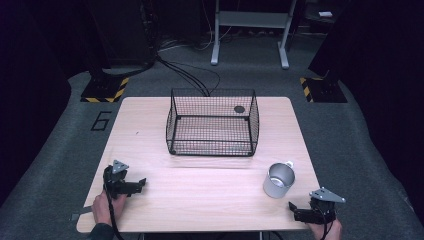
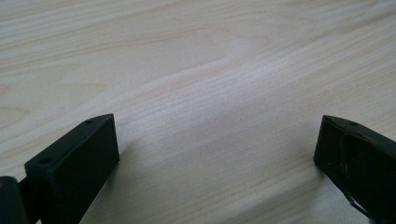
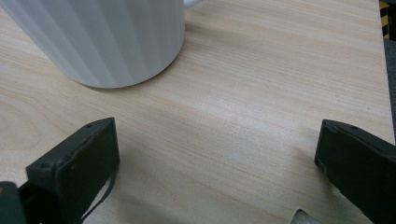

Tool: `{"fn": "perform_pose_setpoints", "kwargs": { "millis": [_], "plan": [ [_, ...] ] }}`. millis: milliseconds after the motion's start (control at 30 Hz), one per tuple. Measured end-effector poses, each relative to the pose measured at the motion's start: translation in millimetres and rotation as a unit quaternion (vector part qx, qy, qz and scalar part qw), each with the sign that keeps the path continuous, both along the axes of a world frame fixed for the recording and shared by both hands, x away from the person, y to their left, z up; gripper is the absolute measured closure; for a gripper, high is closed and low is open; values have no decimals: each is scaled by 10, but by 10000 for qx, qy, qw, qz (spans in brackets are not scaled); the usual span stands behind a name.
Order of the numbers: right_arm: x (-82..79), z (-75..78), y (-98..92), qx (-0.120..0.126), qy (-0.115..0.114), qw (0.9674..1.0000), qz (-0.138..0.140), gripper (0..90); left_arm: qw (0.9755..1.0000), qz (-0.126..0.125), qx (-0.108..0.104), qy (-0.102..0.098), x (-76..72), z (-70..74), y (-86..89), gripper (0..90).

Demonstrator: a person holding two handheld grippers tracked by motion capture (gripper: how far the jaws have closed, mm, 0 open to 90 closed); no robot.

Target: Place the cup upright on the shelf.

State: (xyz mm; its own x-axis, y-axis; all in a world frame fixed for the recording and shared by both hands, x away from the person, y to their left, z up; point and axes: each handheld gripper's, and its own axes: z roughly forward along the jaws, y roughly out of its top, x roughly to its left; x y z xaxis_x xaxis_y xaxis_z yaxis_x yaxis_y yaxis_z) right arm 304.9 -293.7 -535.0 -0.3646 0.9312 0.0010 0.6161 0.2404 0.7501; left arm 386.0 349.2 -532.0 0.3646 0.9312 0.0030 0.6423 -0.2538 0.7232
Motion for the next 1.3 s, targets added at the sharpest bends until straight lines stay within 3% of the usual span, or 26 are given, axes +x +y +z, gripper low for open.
{"fn": "perform_pose_setpoints", "kwargs": {
  "millis": [300,467,567,900,1033,1300],
  "plan": [
    [-1,-1,6,19,-4,10000,-46,0,9999,-118,6,-11,86,0,2,0],
    [1,4,9,17,7,10000,-54,0,9986,-523,56,35,137,9,53,0],
    [12,20,15,-39,49,10000,-78,0,9982,-590,23,56,153,10,64,0],
    [-16,191,117,10,-71,9999,110,0,9983,-575,77,52,182,13,89,0],
    [-36,301,156,13,-134,9997,206,0,9992,-391,14,23,195,4,99,0],
    [-72,541,229,92,-347,9989,296,0,9991,-413,31,4,203,3,107,0]
  ]
}}
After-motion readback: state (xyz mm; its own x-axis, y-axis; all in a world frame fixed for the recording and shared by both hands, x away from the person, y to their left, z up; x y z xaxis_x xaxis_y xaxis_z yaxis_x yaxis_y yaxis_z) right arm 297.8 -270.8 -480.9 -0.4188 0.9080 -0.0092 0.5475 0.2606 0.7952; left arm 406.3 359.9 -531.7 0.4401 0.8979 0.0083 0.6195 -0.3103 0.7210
